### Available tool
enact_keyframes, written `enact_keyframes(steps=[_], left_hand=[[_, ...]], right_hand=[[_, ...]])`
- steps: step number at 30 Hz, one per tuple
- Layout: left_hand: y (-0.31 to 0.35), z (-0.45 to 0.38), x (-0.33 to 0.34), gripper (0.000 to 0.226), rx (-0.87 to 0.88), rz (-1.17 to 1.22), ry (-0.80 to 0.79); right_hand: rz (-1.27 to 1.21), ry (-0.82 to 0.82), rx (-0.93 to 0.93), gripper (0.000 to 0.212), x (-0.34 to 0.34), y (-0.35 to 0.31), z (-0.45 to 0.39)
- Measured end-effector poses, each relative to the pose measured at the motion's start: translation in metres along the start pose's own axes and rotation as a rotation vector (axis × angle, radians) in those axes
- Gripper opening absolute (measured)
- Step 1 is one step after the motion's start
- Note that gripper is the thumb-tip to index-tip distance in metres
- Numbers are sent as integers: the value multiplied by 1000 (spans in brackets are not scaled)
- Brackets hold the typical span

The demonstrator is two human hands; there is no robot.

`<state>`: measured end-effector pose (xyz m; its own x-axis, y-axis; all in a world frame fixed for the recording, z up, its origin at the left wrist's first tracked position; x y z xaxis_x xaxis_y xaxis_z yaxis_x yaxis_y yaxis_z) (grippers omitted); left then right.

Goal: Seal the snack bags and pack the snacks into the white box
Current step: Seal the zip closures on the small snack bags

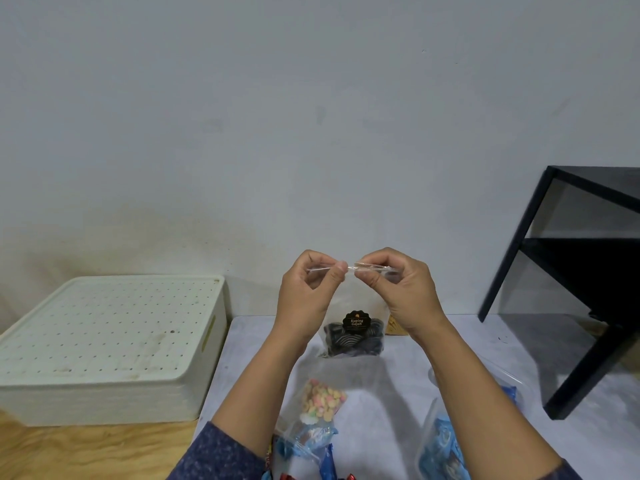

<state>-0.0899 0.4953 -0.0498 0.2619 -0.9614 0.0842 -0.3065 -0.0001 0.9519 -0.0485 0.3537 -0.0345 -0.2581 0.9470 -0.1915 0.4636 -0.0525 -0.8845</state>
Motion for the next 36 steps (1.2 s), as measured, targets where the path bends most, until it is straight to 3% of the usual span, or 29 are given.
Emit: enact_keyframes(steps=[6, 10, 15, 21, 26, 29, 31, 33, 36], left_hand=[[-5, 1, -3, 10, -23, -18, -34], [-6, 1, -8, 14, -26, 15, -30], [-6, 1, -15, 25, 5, 23, -31], [-12, -9, -35, 28, -43, 269, 102], [-26, -14, -30, 31, -111, 308, 25], [-39, -16, -26, 33, -177, 328, 1], [-46, -18, -20, 35, -207, 300, -35], [-55, -18, -11, 43, -209, 252, -120], [-74, -18, 6, 62, -161, 98, -307]], right_hand=[[-34, -30, -48, 28, 4, -5, 2], [24, -88, -76, 23, 12, -9, 3], [-4, -43, 1, 27, 18, -8, 4], [58, -111, -24, 64, 27, -5, 16], [220, -65, -11, 85, 29, 4, 23], [273, -18, -25, 75, 25, 14, 27], [314, 4, -15, 54, 21, 28, 28], [284, 35, 46, 41, 13, 47, 30], [194, 78, 158, 41, -5, 79, 28]])
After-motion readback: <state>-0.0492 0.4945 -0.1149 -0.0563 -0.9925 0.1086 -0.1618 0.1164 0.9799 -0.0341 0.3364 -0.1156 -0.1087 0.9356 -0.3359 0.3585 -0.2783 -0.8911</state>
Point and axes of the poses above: each hand's wrist, its own z-axis away from the middle knuckle, its own x-axis out of the palm, y = z × x, the point moved 7 cm from there along -z, towards the middle knuckle, and after that the axes turned 3 degrees about -y, right-handed, at the moved point
